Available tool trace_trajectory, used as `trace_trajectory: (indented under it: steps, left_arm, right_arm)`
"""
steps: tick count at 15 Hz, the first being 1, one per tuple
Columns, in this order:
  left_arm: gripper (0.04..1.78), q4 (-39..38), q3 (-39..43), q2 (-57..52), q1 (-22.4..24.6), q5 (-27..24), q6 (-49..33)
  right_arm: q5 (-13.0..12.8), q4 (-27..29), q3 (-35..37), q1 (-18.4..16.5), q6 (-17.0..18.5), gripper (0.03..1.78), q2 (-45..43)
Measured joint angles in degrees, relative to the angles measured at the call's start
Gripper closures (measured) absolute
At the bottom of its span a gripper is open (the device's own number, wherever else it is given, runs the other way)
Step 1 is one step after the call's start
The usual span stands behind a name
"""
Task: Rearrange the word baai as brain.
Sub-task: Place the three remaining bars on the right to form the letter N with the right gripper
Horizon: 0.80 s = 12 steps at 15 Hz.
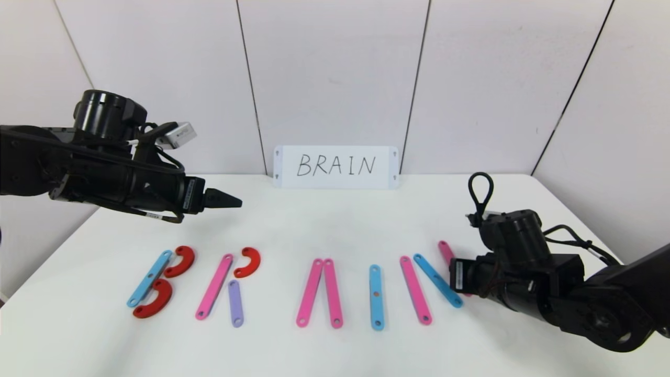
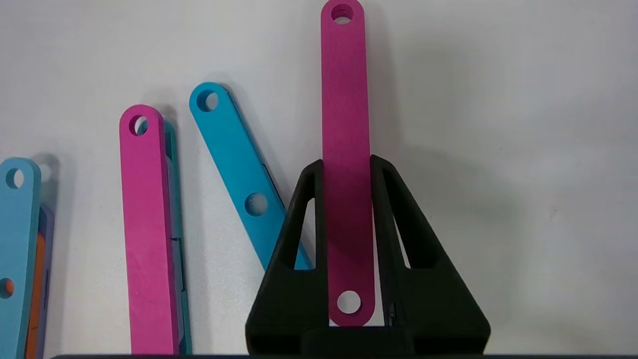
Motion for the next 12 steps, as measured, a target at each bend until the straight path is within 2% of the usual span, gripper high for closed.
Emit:
trace_trajectory:
  steps: [3, 8, 10, 12]
  left_arm:
    - [0.08, 0.0, 0.0, 0.0, -0.05, -0.01, 0.02]
    - [0.08, 0.05, 0.0, 0.0, -0.05, -0.04, 0.0]
    - [0.08, 0.05, 0.0, 0.0, -0.05, -0.04, 0.02]
    - [0.08, 0.02, 0.0, -0.02, -0.05, -0.01, 0.0]
  right_arm:
    - [0.0, -0.07, 0.56, -0.11, 0.0, 1.25, 0.07]
    - [0.04, -0.4, 0.56, -0.69, 0.02, 0.44, -0.3]
    - [0.15, -0.66, 0.22, -0.99, -0.16, 0.22, -1.24]
    - [0.8, 0.11, -1.01, -1.02, -1.27, 0.1, -2.51]
